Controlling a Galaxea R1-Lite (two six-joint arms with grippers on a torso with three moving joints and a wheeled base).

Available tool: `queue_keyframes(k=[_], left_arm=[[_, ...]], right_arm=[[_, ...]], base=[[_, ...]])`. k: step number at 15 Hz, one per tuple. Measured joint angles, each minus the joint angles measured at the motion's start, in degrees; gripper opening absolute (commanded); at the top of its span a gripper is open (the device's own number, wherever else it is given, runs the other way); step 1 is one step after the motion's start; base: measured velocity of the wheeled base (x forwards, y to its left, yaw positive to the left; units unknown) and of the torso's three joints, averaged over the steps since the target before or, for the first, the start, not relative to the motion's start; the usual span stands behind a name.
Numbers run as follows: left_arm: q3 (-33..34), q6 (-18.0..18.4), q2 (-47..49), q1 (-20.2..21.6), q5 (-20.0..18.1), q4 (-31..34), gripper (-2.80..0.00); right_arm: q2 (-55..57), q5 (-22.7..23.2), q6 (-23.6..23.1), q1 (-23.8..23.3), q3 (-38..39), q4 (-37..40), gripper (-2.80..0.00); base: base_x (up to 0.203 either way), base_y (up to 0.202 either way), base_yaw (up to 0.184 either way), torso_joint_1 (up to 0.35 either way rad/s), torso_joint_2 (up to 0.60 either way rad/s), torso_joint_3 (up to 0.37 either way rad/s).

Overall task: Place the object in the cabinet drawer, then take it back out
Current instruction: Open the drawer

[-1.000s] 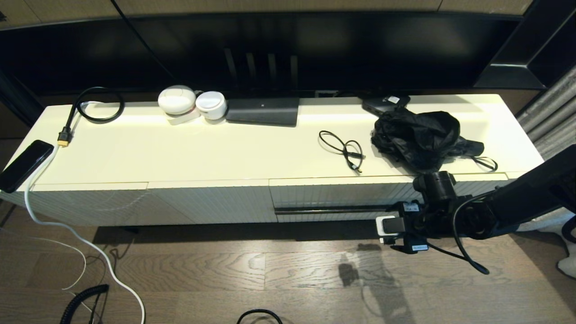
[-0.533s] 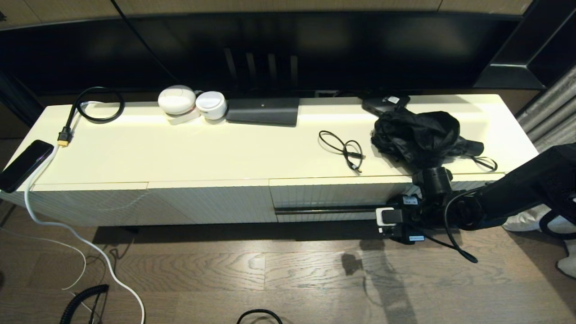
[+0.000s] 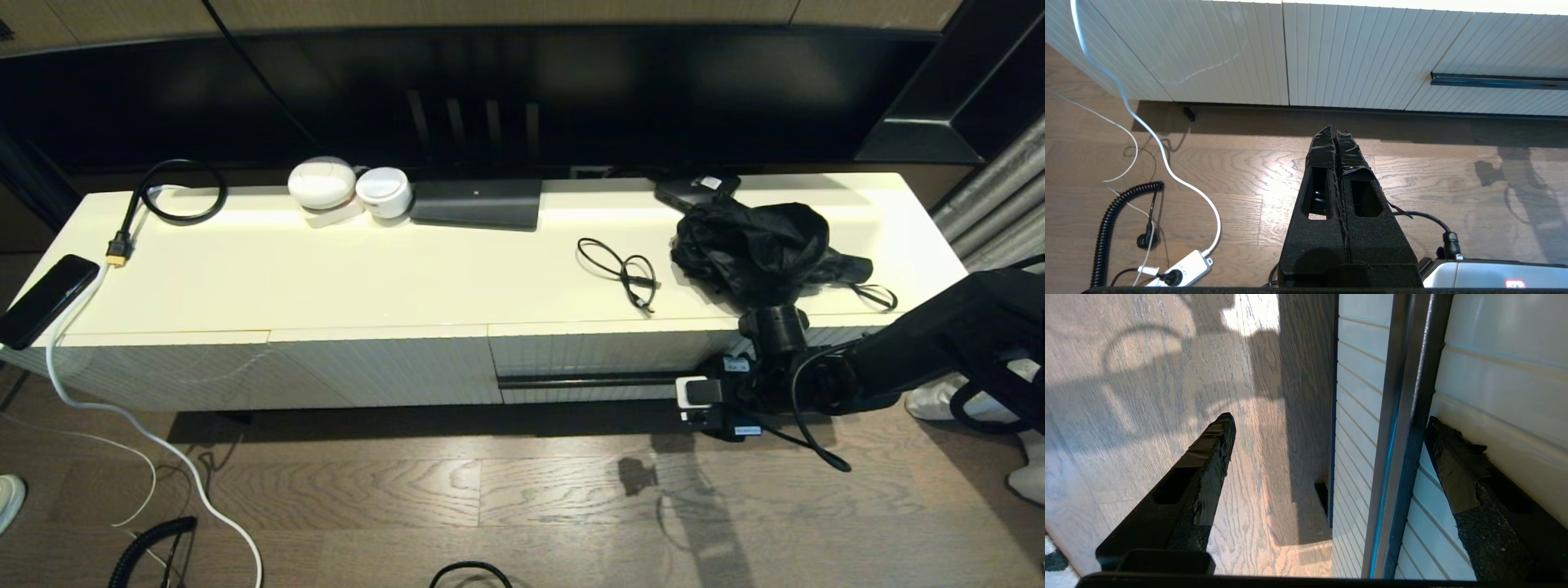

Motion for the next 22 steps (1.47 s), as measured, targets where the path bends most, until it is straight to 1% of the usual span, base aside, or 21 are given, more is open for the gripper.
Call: queue_keyframes(k=[8, 16, 19, 22], left_arm=[[0.0, 0.0, 0.0, 0.0, 0.0, 0.0, -2.8], [0.0, 0.0, 0.0, 0.0, 0.0, 0.0, -2.8], [0.0, 0.0, 0.0, 0.0, 0.0, 0.0, -2.8], [0.0, 0.0, 0.0, 0.0, 0.0, 0.0, -2.8]], right_arm=[[0.1, -2.4, 0.2, 0.0, 2.2, -0.7, 0.0], [-3.1, -2.4, 0.2, 0.7, 9.4, -0.8, 0.0], [-3.9, -2.5, 1.0, 1.1, 12.9, 0.6, 0.0], [-4.0, -2.6, 1.2, 1.3, 15.1, -0.1, 0.0]], base=[[0.0, 0.0, 0.0, 0.0, 0.0, 0.0], [0.0, 0.0, 0.0, 0.0, 0.0, 0.0], [0.0, 0.0, 0.0, 0.0, 0.0, 0.0], [0.0, 0.0, 0.0, 0.0, 0.0, 0.0]])
